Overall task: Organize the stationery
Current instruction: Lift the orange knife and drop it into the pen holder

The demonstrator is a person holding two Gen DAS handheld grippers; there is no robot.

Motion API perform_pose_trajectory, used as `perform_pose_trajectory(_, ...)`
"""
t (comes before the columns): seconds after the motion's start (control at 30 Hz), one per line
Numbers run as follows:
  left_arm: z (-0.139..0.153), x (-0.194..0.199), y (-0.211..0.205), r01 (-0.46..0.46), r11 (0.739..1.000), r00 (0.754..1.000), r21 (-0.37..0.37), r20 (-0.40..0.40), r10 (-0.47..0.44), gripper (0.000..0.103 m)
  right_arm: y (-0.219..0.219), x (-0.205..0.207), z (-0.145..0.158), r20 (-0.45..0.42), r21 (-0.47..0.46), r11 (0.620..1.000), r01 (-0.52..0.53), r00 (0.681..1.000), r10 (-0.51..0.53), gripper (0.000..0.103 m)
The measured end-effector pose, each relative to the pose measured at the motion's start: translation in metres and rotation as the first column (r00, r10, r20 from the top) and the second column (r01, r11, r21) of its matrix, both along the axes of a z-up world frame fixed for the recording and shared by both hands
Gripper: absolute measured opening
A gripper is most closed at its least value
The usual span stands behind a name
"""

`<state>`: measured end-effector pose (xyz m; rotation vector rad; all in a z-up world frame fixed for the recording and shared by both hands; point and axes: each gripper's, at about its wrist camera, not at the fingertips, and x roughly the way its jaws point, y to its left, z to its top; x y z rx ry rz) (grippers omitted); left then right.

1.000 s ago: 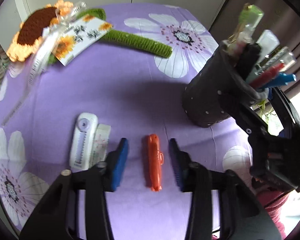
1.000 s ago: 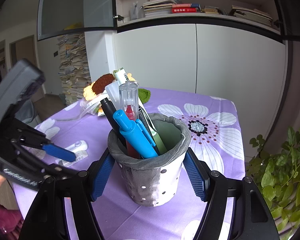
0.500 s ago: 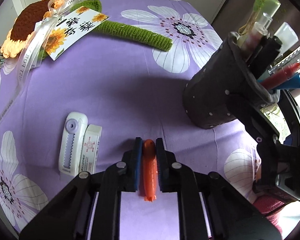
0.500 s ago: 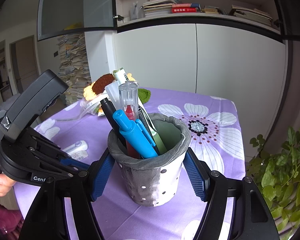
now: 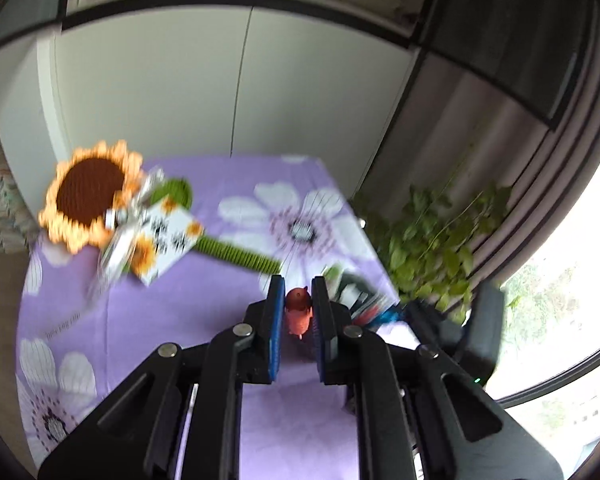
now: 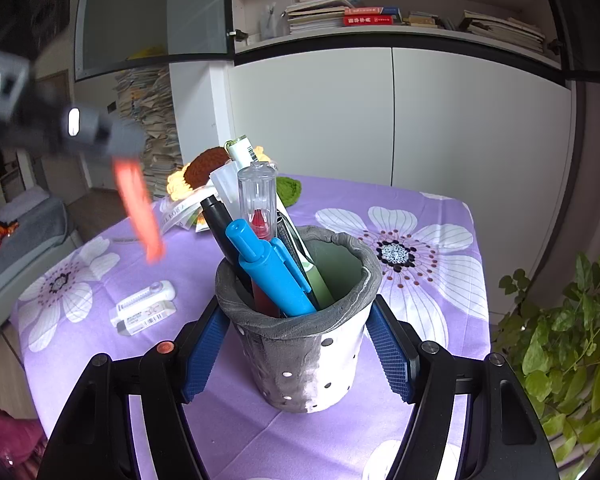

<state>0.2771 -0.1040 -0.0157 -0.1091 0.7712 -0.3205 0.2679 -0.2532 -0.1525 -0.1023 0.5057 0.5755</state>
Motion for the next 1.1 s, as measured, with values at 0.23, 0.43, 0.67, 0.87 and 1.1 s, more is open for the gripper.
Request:
perform_pose_trajectory(0.23, 0.033, 0.014, -0.034, 0.076, 0.997, 0.992, -0.013, 0.1, -0.074, 0.011, 0.0, -0.001, 0.0, 0.001, 0.0, 1.0, 0.0, 1.0, 0.0, 0.071)
perform_pose_trajectory(0.43, 0.001, 0.043, -0.069, 0.136, 0.99, 0.991, 0.047, -0.005, -0.136, 0.011, 0.0, -0.001, 0.0, 0.0, 0.002, 1.0, 0.001, 1.0, -0.001, 0.071)
perform_pose_trajectory(0.67, -0.038, 0.055, -0.082, 0.166, 0.981, 0.982, 0.106, -0.112, -0.154, 0.011, 0.0, -0.002, 0.0, -0.004, 0.01, 1.0, -0.001, 1.0, 0.001, 0.071)
perform_pose_trajectory(0.87, -0.044, 0.053, -0.08, 0.175, 0.978, 0.978, 0.11, -0.131, -0.16, 0.011, 0.001, 0.0, 0.0, -0.002, 0.006, 1.0, 0.0, 1.0, 0.0, 0.071)
perform_pose_trajectory(1.1, -0.036, 0.043, -0.067, 0.178, 0.981, 0.978, 0.072, -0.127, -0.168, 0.028, 0.002, -0.001, 0.0, -0.002, 0.002, 1.0, 0.0, 1.0, 0.0, 0.071)
